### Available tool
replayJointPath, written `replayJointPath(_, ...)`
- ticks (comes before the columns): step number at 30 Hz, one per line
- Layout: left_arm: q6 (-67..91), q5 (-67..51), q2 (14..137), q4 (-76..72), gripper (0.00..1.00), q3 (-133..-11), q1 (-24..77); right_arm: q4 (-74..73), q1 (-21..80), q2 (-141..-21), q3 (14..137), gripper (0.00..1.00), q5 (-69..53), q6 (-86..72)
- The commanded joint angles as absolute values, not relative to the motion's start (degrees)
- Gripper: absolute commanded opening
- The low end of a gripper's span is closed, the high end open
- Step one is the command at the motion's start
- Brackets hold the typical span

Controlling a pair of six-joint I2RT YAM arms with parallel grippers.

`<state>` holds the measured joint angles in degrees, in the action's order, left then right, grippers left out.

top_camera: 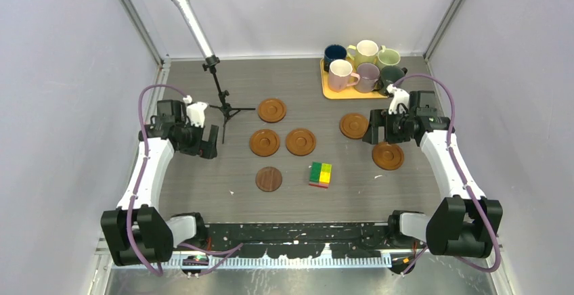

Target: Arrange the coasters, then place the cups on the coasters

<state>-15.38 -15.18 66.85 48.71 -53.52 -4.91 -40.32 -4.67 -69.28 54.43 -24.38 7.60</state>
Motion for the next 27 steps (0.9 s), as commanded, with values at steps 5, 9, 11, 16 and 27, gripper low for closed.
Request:
replayJointPath(5,-4.09,-16.66,69.44,37.58,1.00,-56.05,-4.70,-37.80,-3.03,-69.01,56.66,0.90,-25.26,6.98)
replayJointPath(9,-0.38,-17.14,70.40,33.91,1.00,-56.79,-4.68,-37.89,-2.64,-69.66,56.53,0.90,-24.32,7.82)
replayJointPath(11,-0.27,-17.43,70.28,33.75,1.00,-56.88,-4.70,-38.05,-2.64,-69.86,56.28,0.90,-24.41,8.11)
replayJointPath(16,-0.26,-18.44,66.39,32.29,1.00,-53.94,-4.66,-38.58,-2.48,-69.14,56.36,0.90,-24.25,8.26)
replayJointPath(27,1.61,-22.43,70.99,24.20,1.00,-50.15,-4.68,-37.98,-2.46,-70.25,55.81,0.90,-22.32,7.91)
